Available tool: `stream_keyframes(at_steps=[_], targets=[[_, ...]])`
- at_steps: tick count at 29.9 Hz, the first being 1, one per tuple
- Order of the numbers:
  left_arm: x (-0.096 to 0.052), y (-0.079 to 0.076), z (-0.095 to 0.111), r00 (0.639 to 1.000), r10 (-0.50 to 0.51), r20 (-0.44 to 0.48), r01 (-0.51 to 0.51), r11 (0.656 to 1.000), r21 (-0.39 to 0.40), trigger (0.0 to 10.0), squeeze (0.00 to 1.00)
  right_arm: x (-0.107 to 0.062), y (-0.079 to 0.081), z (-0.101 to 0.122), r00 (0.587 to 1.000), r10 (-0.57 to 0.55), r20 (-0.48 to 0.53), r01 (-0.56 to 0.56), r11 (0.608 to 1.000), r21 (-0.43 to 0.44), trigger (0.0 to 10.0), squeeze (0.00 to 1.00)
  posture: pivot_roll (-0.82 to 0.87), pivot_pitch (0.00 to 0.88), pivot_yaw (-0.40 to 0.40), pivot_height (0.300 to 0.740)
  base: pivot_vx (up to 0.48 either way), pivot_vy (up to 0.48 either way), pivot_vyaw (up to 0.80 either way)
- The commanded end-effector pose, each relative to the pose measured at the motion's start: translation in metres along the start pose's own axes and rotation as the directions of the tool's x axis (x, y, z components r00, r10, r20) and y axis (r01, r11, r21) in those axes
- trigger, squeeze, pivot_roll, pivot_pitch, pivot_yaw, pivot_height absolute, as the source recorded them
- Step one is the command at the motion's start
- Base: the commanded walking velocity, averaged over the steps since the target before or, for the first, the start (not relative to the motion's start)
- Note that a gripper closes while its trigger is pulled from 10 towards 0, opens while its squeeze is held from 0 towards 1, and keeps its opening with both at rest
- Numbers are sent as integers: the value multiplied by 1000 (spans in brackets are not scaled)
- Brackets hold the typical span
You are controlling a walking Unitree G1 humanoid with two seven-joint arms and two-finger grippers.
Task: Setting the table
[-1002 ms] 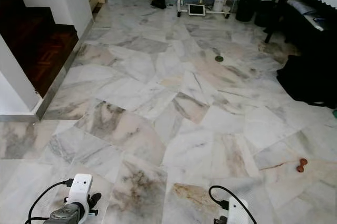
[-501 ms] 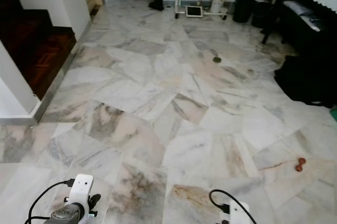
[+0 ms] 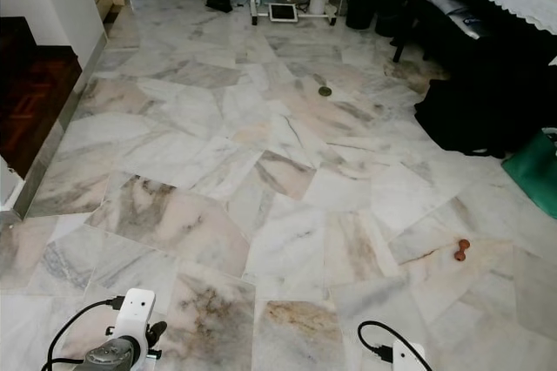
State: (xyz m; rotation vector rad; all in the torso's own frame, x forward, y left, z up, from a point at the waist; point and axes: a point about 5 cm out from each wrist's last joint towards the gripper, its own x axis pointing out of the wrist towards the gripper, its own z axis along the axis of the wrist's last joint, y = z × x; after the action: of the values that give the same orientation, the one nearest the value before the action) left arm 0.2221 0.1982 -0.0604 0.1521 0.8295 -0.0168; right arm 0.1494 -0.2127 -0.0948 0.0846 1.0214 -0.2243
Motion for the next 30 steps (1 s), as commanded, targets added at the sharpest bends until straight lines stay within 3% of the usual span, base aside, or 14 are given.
stream_keyframes(at_steps=[1,9,16,18,26,30], targets=[[-1,1,-6,1000,2,-21,-2,1000,10,10000,0,1,8,2,1000,0,3,0,1000,-7,10000,0,115,0,-56,740,0,0,-775],[-1,1,-5,1000,1,-19,0,999,54,10000,0,2,30,7,1000,23,5,-23,1000,-13,10000,0,111,0,-49,740,0,-155,-772],[-1,-1,-5,1000,-4,-26,5,999,50,10000,0,2,33,8,1000,22,3,-22,1000,-13,10000,0,101,0,-46,740,0,-53,-775],[-1,-2,-6,1000,-4,-27,5,999,43,10000,0,2,29,8,1000,17,2,-17,1000,-13,10000,0,101,0,-47,740,0,0,-769],[-1,-2,-7,1000,-1,-26,1,1000,14,10000,0,-3,-21,-9,999,-39,-21,39,999,-8,10000,0,104,0,-53,740,0,0,-773],[-1,-2,-8,999,1,-36,0,1000,21,10000,0,-6,-35,-13,998,-53,-26,53,999,-8,10000,0,106,0,-56,740,0,0,-773]])
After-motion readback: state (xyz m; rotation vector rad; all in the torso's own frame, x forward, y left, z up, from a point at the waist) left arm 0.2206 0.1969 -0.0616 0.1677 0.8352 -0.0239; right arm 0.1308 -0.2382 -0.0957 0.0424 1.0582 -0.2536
